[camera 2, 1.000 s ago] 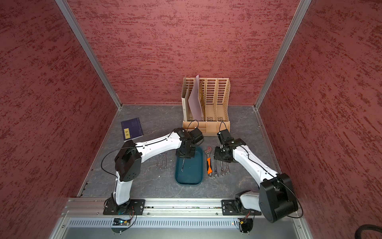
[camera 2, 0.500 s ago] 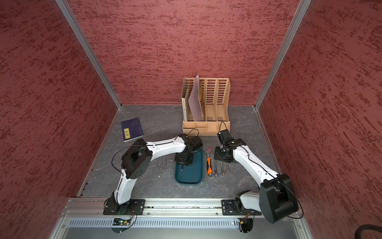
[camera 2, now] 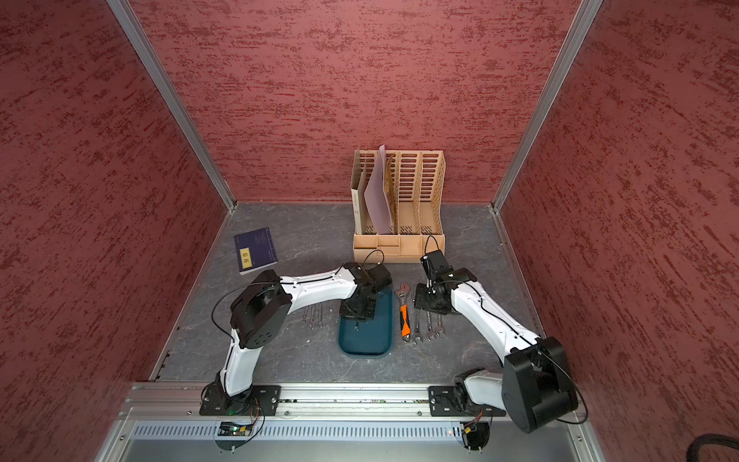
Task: Take out the wrench from the storage box
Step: Pick up the wrench from the storage box.
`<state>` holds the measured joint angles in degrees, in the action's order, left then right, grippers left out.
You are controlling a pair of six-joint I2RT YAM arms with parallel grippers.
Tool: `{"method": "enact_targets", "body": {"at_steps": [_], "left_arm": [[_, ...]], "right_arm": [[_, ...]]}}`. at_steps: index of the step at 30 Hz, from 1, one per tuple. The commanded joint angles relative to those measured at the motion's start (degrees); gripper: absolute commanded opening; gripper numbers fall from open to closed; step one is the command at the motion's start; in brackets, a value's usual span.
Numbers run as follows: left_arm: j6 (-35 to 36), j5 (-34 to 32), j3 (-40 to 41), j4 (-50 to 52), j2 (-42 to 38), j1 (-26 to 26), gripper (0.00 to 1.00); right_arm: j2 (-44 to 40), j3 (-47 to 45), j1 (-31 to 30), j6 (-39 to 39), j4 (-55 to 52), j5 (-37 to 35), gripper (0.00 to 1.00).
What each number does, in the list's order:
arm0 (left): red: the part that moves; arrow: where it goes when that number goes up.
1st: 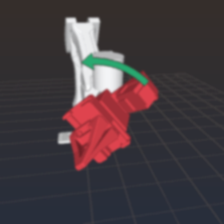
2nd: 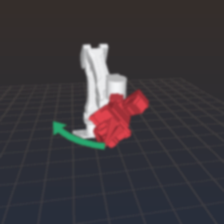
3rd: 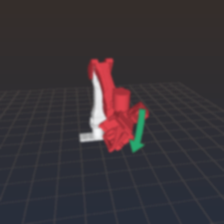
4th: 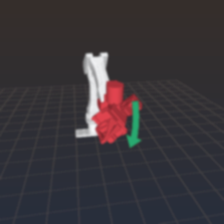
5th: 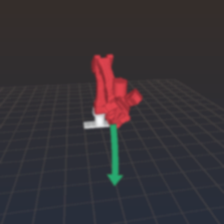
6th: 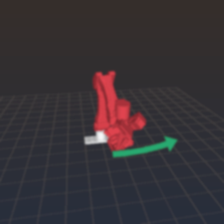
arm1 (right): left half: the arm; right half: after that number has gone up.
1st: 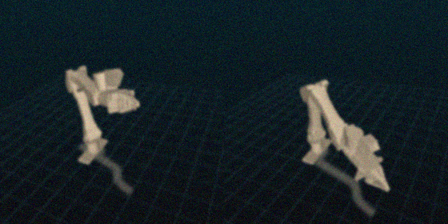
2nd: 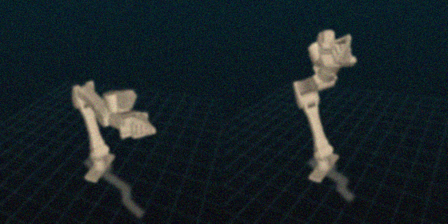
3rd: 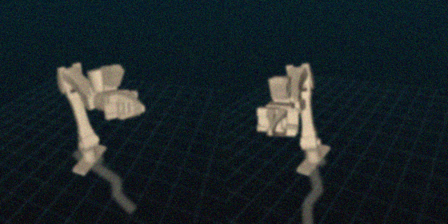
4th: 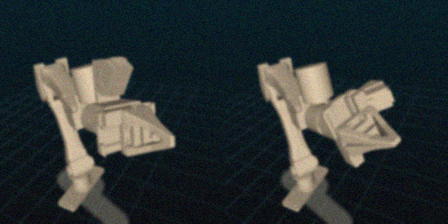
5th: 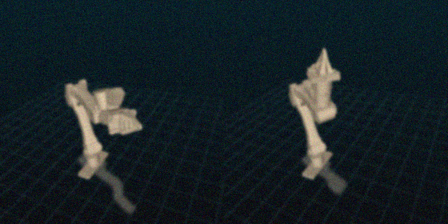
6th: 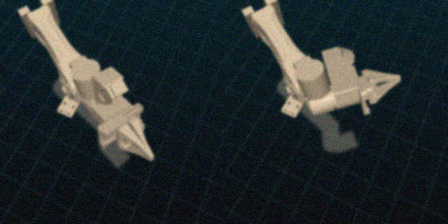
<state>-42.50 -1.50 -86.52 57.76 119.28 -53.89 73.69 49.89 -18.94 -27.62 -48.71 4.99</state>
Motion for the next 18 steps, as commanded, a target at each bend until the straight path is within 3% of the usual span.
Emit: {"method": "enact_targets", "body": {"at_steps": [1,18], "left_arm": [[-0.6,-1.5,3.1,-4.6,2.8,-0.2,0.1],[0.0,-3.6,-0.2,-0.4,-3.5,-1.0,0.08]], "right_arm": [[-1.2,0.6,0.2,-0.2,-0.2,-1.0,0.52],[-1.8,0.7,0.2,-0.2,-0.5,-1.0,0.52]]}}
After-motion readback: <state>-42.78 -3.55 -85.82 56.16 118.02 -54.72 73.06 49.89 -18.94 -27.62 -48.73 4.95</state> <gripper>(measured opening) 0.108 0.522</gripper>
